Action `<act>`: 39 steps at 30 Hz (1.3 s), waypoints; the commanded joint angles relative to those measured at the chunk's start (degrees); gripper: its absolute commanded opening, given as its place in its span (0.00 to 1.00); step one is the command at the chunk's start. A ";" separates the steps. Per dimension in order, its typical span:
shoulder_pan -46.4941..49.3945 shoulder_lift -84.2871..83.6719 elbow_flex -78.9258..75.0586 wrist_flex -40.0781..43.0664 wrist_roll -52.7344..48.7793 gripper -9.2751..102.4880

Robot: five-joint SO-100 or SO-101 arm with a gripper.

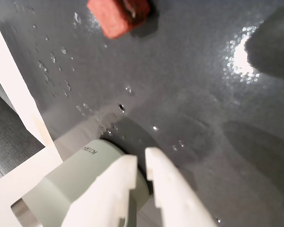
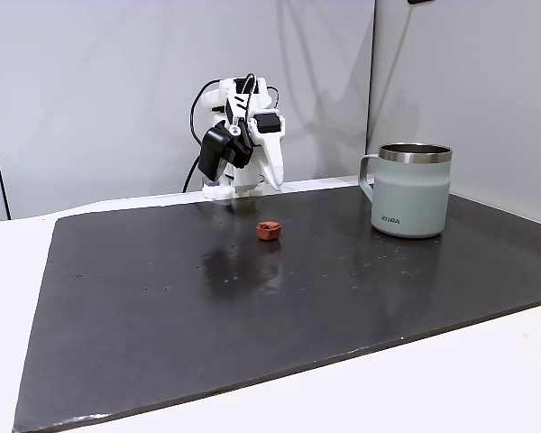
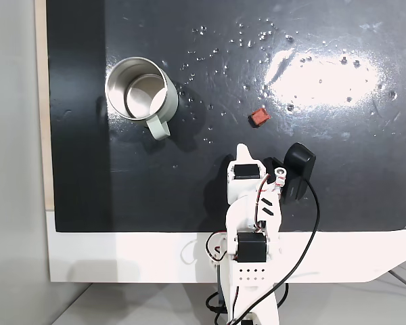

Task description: Grasp a cube and put it in the cup.

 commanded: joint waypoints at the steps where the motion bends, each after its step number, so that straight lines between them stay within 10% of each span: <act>1: -1.49 0.53 -0.35 -1.67 -1.05 0.08; 28: -1.58 0.53 -0.88 -1.14 -3.16 0.08; 39: 3.34 -20.92 -27.07 1.49 -3.34 0.08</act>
